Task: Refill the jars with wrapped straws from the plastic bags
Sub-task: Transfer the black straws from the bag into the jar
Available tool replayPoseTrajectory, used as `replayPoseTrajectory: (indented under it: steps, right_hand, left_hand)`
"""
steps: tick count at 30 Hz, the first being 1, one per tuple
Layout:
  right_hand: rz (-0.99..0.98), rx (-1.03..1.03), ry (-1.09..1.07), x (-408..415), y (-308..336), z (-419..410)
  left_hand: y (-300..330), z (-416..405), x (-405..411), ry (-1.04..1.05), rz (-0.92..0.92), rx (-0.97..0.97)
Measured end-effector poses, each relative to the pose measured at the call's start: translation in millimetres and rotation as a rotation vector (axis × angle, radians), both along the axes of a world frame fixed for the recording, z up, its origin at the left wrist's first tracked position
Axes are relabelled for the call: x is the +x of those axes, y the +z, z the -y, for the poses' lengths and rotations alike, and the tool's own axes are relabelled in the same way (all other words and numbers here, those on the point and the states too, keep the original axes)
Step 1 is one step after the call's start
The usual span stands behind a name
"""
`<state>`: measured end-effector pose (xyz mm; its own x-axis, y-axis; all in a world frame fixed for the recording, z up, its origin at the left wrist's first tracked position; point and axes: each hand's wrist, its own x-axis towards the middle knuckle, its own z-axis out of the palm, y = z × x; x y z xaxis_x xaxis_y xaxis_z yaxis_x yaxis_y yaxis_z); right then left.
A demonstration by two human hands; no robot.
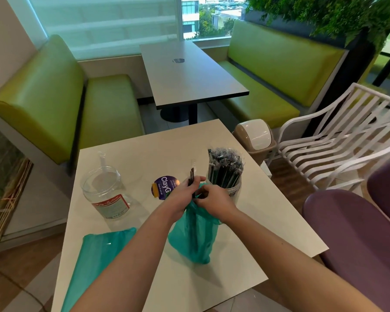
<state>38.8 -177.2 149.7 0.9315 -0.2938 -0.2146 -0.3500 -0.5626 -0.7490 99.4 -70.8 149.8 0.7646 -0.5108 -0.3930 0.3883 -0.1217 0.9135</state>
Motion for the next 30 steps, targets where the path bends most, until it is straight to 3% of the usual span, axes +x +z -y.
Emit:
replayPoseTrajectory:
  steps: [3,8,13,23,30]
  right_hand:
    - [0.032,0.013,-0.017,1,-1,-1]
    - [0.061,0.201,-0.063,1,-1,2]
    - [0.0,0.321,-0.129,4,-3,12]
    - [0.024,0.619,-0.209,-4,2,26]
    - [0.099,0.553,-0.216,-7,7,26]
  left_hand:
    - [2,-3,0,-0.014,-0.078,-0.065]
    - [6,-13,1,-0.073,-0.173,-0.191]
    - [2,-21,-1,-0.105,-0.232,-0.347]
    - [-14,-20,-10,-0.076,0.074,-0.118]
    - [-9,-13,-7,-0.111,0.176,-0.08]
